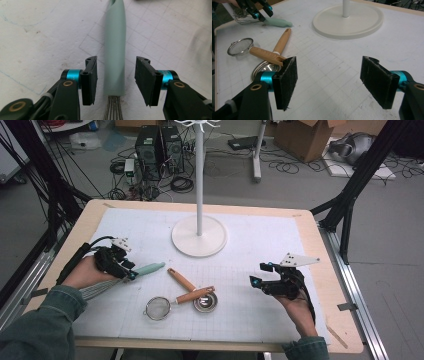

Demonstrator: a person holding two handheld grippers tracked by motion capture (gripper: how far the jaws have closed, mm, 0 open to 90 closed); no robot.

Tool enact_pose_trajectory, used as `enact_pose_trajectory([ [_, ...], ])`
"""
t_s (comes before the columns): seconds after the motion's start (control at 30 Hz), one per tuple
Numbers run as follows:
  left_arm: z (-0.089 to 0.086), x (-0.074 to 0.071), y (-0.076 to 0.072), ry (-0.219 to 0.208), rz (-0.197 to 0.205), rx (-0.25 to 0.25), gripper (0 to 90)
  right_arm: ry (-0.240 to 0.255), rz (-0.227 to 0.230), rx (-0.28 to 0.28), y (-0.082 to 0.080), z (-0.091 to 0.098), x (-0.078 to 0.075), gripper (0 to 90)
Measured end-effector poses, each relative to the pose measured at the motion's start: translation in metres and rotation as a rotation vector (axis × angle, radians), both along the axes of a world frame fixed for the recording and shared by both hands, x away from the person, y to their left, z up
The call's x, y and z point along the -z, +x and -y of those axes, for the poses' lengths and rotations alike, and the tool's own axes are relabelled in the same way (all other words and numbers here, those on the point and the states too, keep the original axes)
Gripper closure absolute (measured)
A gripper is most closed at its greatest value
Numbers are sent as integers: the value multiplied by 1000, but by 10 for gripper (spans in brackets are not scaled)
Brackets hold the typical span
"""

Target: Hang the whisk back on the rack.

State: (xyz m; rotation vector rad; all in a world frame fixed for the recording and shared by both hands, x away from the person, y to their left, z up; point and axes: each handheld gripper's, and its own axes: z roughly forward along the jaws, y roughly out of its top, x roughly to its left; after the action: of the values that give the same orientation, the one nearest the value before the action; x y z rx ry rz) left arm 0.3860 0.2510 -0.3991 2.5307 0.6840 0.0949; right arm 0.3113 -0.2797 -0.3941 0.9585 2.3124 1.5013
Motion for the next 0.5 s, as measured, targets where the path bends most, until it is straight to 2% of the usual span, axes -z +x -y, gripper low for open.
enact_pose_trajectory([
  [0.3, 3, 5, -2, 29, -10, -10, 593, -4, 8, 0, -3, -2, 0, 295],
  [0.5, 8, 11, -2, 64, -13, -6, 614, -10, 10, -6, -5, -3, 3, 295],
])
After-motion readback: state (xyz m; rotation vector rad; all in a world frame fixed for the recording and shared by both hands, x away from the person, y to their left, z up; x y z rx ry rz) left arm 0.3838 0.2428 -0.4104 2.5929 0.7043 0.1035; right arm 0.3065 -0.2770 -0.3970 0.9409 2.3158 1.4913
